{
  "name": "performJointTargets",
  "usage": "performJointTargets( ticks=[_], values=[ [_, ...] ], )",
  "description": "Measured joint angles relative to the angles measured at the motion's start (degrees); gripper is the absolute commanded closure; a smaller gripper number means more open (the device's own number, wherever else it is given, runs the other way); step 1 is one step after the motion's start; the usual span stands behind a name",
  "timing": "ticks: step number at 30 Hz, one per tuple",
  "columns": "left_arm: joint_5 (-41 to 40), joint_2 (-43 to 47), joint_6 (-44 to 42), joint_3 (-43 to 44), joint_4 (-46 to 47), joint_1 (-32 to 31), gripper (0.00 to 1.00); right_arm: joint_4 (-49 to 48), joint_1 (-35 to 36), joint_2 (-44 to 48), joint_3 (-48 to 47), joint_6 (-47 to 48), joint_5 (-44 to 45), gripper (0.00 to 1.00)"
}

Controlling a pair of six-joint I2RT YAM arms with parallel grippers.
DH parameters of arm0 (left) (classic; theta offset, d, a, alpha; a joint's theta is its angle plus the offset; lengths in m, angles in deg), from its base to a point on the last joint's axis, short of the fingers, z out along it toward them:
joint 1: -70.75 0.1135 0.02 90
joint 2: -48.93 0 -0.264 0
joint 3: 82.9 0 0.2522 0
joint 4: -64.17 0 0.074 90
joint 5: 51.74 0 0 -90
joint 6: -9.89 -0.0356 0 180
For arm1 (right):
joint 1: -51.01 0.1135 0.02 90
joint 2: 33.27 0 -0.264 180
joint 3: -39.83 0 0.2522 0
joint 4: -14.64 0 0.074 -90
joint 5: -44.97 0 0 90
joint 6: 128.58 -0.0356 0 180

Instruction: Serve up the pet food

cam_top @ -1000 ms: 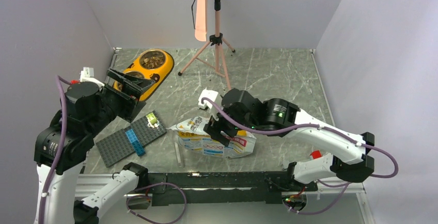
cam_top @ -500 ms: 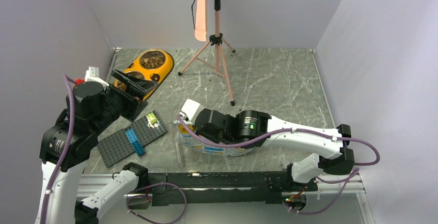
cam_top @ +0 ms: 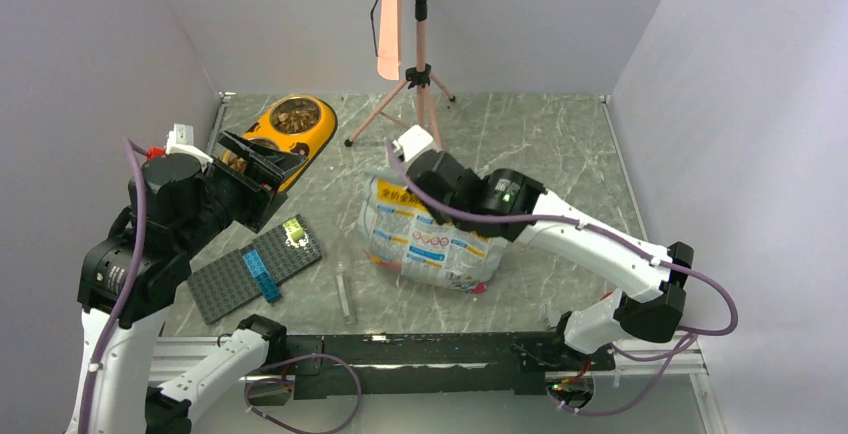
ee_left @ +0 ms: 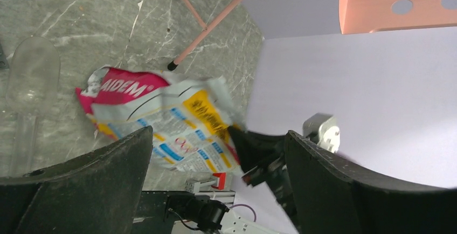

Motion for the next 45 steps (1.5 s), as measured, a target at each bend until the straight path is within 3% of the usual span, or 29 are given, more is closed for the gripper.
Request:
performJointTargets(
  ticks=[11, 16, 23, 31, 40, 45],
  values=[
    [2.23, -0.39, -0.98, 0.07, 1.11, 0.02, 0.06, 7.98, -19.58, -0.02, -4.52, 4.37, 0.04, 1.00],
    [3.74, -1.40, -2.12, 0.39, 1.68, 0.11, 0.06, 9.64, -24.20, -0.44, -5.07, 5.44, 1.86, 1.00],
    [6.32, -3.56, -4.44, 2.19, 1.64, 1.20, 0.06, 13.07, -25.59, -5.77, -10.34, 5.70, 1.62, 1.00],
    [7.69, -3.41, -5.92, 2.60, 1.68, 3.45, 0.06, 13.97, -25.77, -4.85, -9.92, 4.37, 0.00, 1.00],
    [9.51, -3.56, -5.57, 1.73, 3.32, 3.98, 0.06, 12.41, -25.81, 0.72, -5.75, 5.31, -11.54, 1.00],
    [10.56, -3.52, -4.92, 0.11, 3.82, 4.02, 0.07, 12.07, -25.57, 0.52, -5.66, 4.20, -12.63, 1.00]
  ],
)
